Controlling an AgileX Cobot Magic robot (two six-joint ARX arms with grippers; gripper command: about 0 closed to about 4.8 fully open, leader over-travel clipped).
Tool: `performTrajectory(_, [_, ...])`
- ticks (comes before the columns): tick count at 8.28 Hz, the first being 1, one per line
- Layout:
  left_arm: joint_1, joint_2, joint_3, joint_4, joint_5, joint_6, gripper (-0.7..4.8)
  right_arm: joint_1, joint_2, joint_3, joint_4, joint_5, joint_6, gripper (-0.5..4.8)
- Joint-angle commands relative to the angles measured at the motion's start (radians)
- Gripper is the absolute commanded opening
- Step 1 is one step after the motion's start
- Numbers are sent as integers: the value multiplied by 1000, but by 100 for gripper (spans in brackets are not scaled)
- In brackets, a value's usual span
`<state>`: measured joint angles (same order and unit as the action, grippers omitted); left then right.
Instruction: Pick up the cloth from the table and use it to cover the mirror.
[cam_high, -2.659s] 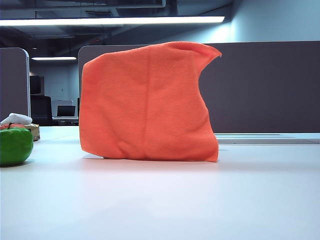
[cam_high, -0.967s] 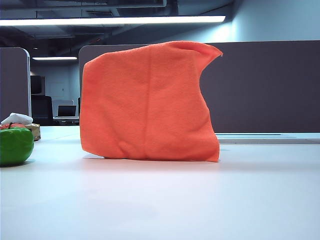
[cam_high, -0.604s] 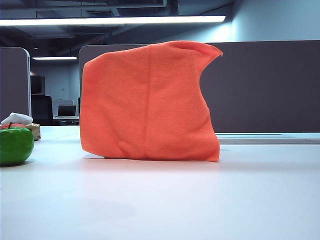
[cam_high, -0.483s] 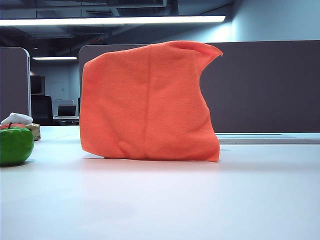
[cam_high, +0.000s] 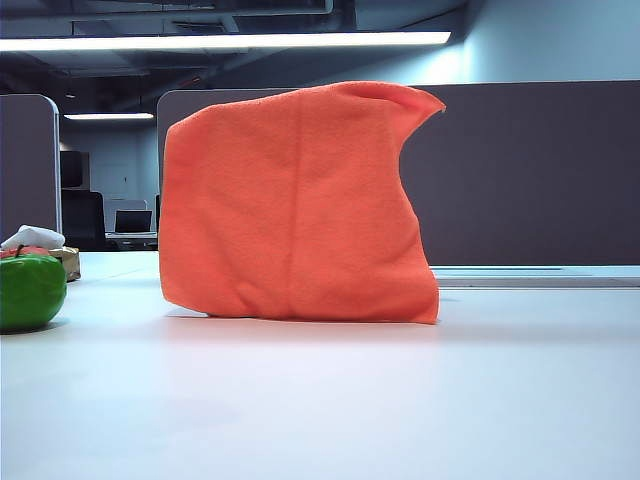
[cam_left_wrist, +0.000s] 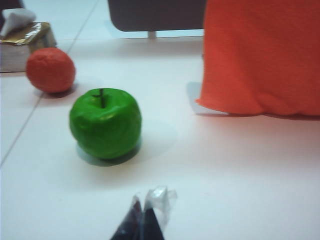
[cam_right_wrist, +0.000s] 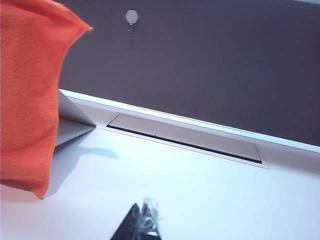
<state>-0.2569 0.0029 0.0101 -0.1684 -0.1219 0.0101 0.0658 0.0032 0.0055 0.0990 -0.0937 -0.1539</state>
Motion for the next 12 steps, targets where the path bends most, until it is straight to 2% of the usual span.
performTrajectory(1, [108, 1, 0, 83, 44, -11, -6, -67, -1, -1, 19, -100, 27, -3])
performTrajectory(2, [131, 1, 4, 193, 39, -48, -6, -66, -1, -1, 135, -153, 64, -3])
performTrajectory(6, [131, 1, 4, 193, 43, -97, -6, -66, -1, -1, 154, -210, 95, -3])
performTrajectory(7, [131, 1, 4, 195, 90, -96, -6, -66, -1, -1, 204, -223, 95, -3])
performTrajectory(10, [131, 1, 4, 198, 128, -97, -6, -66, -1, -1, 273, -224, 110, -3])
performTrajectory(12, [131, 1, 3, 210, 148, -95, -6, -67, -1, -1, 203, -210, 84, -3])
